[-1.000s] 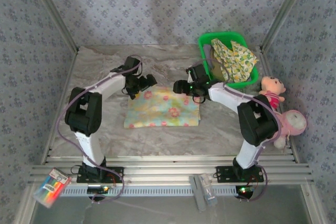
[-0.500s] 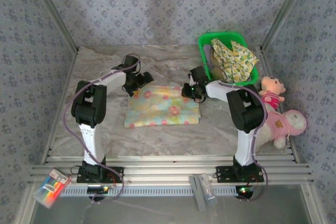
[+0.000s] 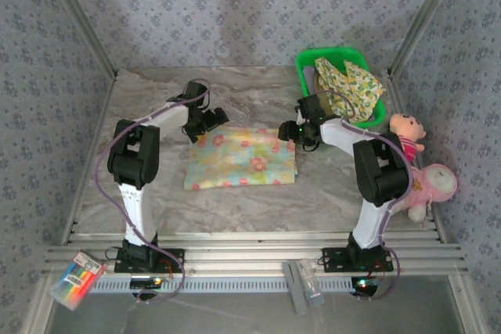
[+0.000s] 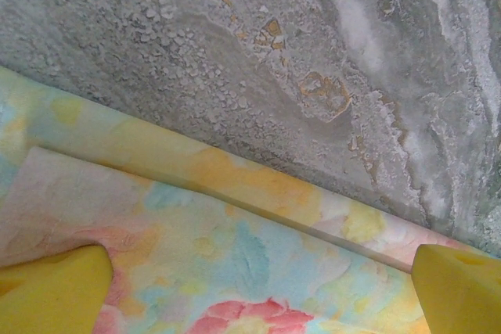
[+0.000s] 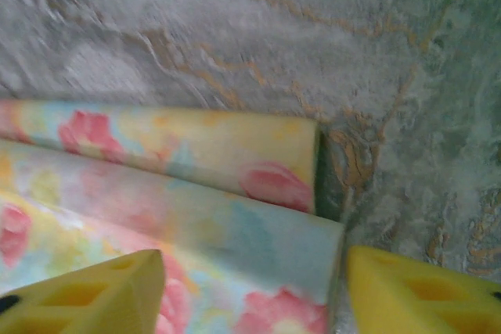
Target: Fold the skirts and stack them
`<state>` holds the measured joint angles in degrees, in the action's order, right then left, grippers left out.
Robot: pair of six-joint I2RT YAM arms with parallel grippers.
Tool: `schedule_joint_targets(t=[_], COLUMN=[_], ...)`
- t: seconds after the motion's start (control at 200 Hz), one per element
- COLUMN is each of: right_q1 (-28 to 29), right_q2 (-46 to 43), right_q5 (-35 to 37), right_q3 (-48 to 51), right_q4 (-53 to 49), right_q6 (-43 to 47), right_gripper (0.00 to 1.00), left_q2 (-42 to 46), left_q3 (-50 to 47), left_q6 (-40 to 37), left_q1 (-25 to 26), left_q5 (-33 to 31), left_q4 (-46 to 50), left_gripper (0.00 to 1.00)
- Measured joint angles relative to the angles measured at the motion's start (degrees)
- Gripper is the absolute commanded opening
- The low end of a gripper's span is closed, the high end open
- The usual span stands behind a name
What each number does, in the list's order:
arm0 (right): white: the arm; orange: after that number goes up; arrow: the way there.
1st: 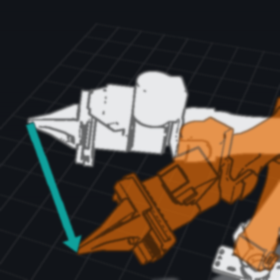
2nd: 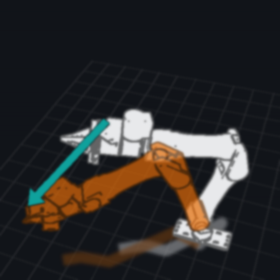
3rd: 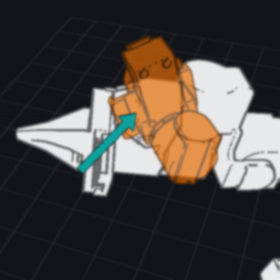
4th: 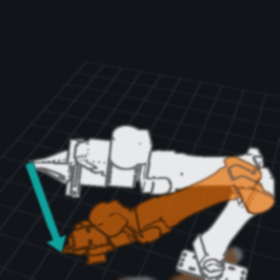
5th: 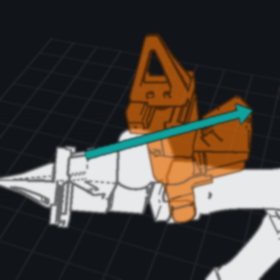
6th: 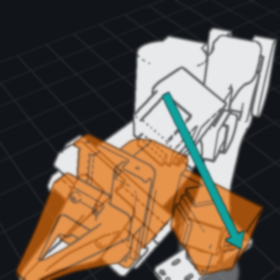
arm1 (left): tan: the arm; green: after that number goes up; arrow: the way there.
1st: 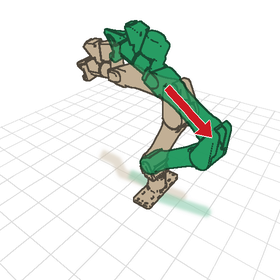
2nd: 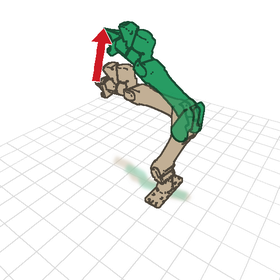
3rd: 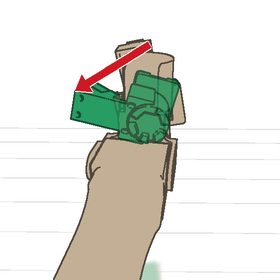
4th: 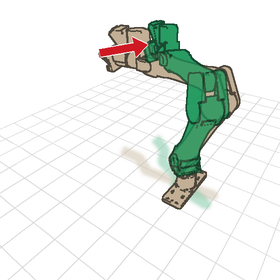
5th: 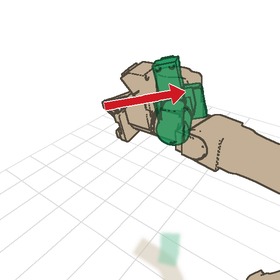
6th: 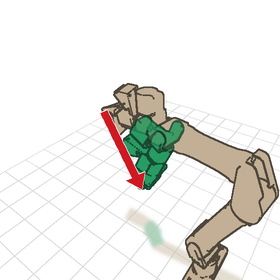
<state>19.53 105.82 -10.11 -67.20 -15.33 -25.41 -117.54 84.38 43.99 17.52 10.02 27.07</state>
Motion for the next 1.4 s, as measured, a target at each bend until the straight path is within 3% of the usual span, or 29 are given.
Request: schedule_joint_targets(t=[0.13, 0.405, 0.61, 0.864, 1.129, 1.284, 1.399], right_q1=[-0.22, -6.40, -6.71, -6.51, -7.21, -6.34, -6.82], right_q2=[0.50, -3.39, -2.82, -1.27, 1.03, 1.97, 1.09], right_q5=[-3.06, -19.56, -24.72, -29.77, -34.25, -35.91, -35.39], right_q3=[0.37, 6.84, 7.85, 9.62, 11.23, 12.26, 12.57], right_q4=[-1.75, -5.97, -7.58, -4.52, 3.34, 10.73, 10.82], right_q6=[0.28, 0.48, -0.76, -4.90, -11.93, -13.79, -13.84], right_gripper=[0.72, 0.70, 0.67, 0.57, 0.32, 0.08, 0.00], left_q2=[-0.02, 0.00, 0.09, 1.60, 2.38, 2.71, 3.61], left_q3=[0.13, 0.28, -0.61, -3.50, -4.87, -5.25, -5.97], left_q6=[-0.57, -1.73, -1.29, -0.44, 0.22, 0.24, 0.22], left_q1=[-0.02, -0.02, -0.13, -0.17, -0.28, -0.33, -0.90], left_q5=[0.66, 1.31, 1.31, 1.53, 1.53, 1.53, 1.90], left_q4=[0.20, 1.07, 0.02, -3.13, -4.76, -4.83, -4.24], left_gripper=[1.00, 1.00, 1.00, 1.00, 1.00, 1.00, 1.00])
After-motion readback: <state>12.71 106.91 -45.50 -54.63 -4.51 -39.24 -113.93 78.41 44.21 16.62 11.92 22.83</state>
